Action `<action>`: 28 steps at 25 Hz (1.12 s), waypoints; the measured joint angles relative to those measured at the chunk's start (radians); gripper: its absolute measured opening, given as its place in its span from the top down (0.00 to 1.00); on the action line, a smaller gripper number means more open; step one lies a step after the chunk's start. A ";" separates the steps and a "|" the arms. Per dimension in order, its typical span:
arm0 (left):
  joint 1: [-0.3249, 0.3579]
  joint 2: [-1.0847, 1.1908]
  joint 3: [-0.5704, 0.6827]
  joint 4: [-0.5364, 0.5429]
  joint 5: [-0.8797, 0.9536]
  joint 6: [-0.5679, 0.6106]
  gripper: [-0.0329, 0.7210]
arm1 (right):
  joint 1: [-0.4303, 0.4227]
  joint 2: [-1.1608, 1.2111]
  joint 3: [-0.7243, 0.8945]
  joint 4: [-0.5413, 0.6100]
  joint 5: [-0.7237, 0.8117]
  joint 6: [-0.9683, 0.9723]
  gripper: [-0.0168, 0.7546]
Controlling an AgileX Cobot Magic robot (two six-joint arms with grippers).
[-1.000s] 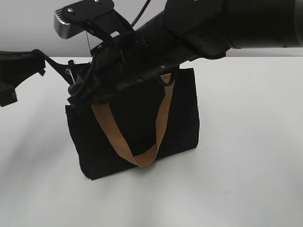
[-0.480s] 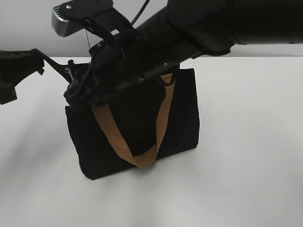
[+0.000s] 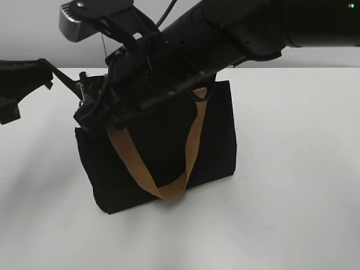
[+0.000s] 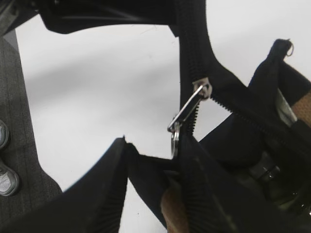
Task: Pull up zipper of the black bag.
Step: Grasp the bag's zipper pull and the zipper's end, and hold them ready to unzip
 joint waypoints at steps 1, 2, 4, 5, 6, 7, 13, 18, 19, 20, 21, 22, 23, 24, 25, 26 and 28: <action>0.000 0.000 0.000 0.000 0.000 0.000 0.93 | 0.000 -0.001 0.000 0.002 0.008 0.000 0.61; 0.000 0.000 0.001 0.000 0.000 0.000 0.93 | 0.000 -0.004 0.000 0.002 0.019 0.002 0.61; 0.000 0.000 0.001 0.000 0.000 0.000 0.93 | 0.000 -0.017 0.000 0.002 0.038 0.003 0.61; 0.000 0.000 0.001 0.000 0.000 0.000 0.93 | 0.000 -0.021 0.000 0.002 0.040 0.003 0.61; 0.000 0.000 0.001 0.000 0.000 0.000 0.93 | 0.000 -0.021 0.000 0.001 0.040 0.003 0.62; 0.000 0.000 0.001 0.000 0.000 0.000 0.93 | 0.000 -0.021 0.000 0.000 0.039 0.003 0.63; 0.000 0.000 0.001 0.000 0.000 0.000 0.93 | 0.000 -0.020 0.000 -0.005 0.039 0.002 0.64; 0.000 0.000 0.001 -0.007 0.000 0.000 0.93 | 0.000 -0.020 0.000 -0.063 0.007 0.002 0.64; 0.000 0.000 0.001 -0.012 0.000 0.000 0.93 | 0.000 -0.020 0.000 -0.074 0.006 0.002 0.64; 0.000 0.000 0.001 -0.019 0.001 0.000 0.93 | 0.000 -0.020 0.000 -0.089 0.003 0.002 0.64; 0.000 0.000 0.001 -0.021 0.002 0.000 0.93 | 0.000 -0.020 0.000 -0.099 0.001 0.002 0.64; 0.000 0.000 0.001 -0.022 0.002 0.000 0.93 | 0.000 -0.020 0.000 -0.103 -0.002 0.002 0.64; 0.000 0.000 0.001 -0.023 0.002 0.000 0.93 | 0.000 -0.020 0.000 -0.110 -0.003 0.002 0.64; 0.000 0.000 0.001 -0.024 0.002 0.000 0.93 | 0.000 -0.020 0.000 -0.116 -0.004 0.002 0.64; 0.000 0.000 0.001 -0.024 0.002 0.000 0.93 | 0.000 -0.020 0.000 -0.120 -0.005 0.002 0.64; 0.000 0.000 0.001 -0.024 0.002 0.000 0.93 | 0.000 -0.020 0.000 -0.122 -0.007 0.002 0.64; 0.000 0.000 0.001 -0.025 0.002 0.000 0.93 | 0.000 -0.020 0.000 -0.125 -0.016 0.002 0.64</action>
